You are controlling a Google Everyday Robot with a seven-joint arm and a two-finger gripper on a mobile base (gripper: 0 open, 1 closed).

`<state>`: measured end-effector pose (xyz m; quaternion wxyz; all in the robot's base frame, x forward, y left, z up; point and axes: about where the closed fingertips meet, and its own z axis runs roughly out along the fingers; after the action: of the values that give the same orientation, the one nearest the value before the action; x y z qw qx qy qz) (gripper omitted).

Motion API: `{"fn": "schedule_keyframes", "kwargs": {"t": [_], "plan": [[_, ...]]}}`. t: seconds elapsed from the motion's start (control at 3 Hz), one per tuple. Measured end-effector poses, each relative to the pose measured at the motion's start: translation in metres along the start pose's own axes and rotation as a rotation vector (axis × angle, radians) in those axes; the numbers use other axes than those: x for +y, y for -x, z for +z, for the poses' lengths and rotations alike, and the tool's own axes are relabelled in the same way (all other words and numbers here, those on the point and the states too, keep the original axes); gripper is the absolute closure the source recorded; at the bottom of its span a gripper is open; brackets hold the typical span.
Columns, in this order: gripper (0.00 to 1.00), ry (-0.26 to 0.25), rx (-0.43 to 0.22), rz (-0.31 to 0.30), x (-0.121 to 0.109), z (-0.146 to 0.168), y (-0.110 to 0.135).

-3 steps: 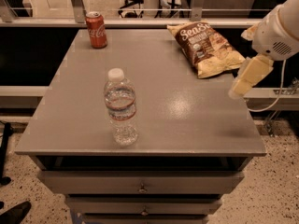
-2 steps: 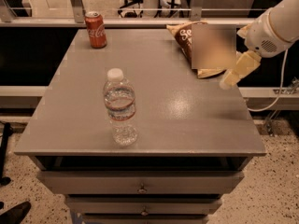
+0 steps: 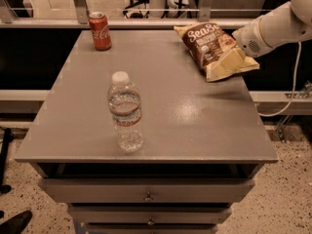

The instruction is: Move brown chip bag near water bottle

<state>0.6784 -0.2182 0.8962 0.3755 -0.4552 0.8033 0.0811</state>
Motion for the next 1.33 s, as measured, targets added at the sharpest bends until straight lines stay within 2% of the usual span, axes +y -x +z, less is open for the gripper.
{"fn": "schedule_keyframes", "kwargs": {"t": [0.33,0.67,1.0,1.33], "plan": [[0.0,-0.048,-0.045,0.047,-0.032,0.01,-0.006],[0.0,-0.068,-0.049,0.071,-0.048,0.016,-0.018],[0.0,-0.072,-0.04,0.081,-0.052,0.022,-0.029],[0.15,-0.065,-0.013,0.097,-0.05,0.032,-0.043]]}}
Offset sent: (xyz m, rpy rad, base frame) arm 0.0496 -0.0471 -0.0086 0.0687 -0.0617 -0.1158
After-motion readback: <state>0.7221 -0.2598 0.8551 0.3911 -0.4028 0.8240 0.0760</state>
